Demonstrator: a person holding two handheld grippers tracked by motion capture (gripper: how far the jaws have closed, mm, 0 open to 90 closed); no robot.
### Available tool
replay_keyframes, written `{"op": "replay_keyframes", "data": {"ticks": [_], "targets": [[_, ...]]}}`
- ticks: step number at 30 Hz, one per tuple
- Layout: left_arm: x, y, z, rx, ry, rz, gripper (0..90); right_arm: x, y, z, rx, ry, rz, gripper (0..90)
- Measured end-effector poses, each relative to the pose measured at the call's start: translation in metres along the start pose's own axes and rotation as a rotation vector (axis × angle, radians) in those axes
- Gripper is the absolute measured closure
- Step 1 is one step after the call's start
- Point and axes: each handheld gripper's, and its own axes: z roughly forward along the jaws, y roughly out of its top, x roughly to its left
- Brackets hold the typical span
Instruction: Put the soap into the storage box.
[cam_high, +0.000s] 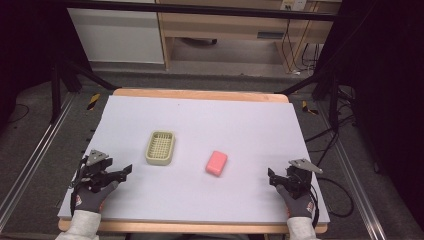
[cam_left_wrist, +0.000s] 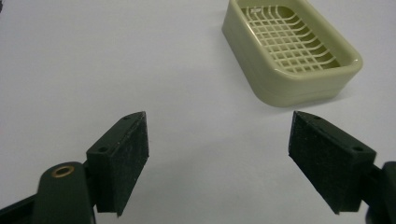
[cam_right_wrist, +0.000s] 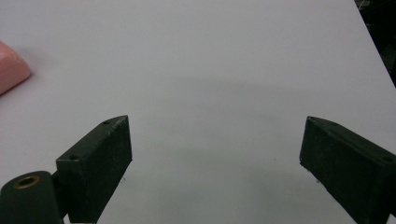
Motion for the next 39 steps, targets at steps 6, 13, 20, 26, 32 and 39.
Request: {"op": "replay_keyframes", "data": {"ticks": [6,13,20,26,32,39], "targets": [[-0.006,0.003,-0.002,-0.009,-0.016,0.007,21.7,0.001,0.000,-0.001,-0.001,0.000,-0.010,8.7],[-0.014,0.006,-0.005,-0.015,-0.044,0.014,23.5,0.003,0.000,0.000,0.003,-0.002,-0.018,8.2],[-0.026,0.010,-0.005,-0.018,-0.066,0.034,23.5,0.003,0.000,0.000,-0.001,-0.011,-0.020,7.7],[-0.035,0.011,-0.003,-0.013,-0.079,0.045,23.1,0.005,0.000,-0.001,0.000,-0.013,-0.023,7.6],[-0.046,0.011,0.001,-0.001,-0.107,0.055,22.4,0.005,0.000,-0.001,-0.004,-0.017,-0.030,7.1],[-0.057,0.014,0.004,0.007,-0.114,0.080,22.3,0.005,0.001,-0.002,-0.010,-0.021,-0.026,6.6]]}}
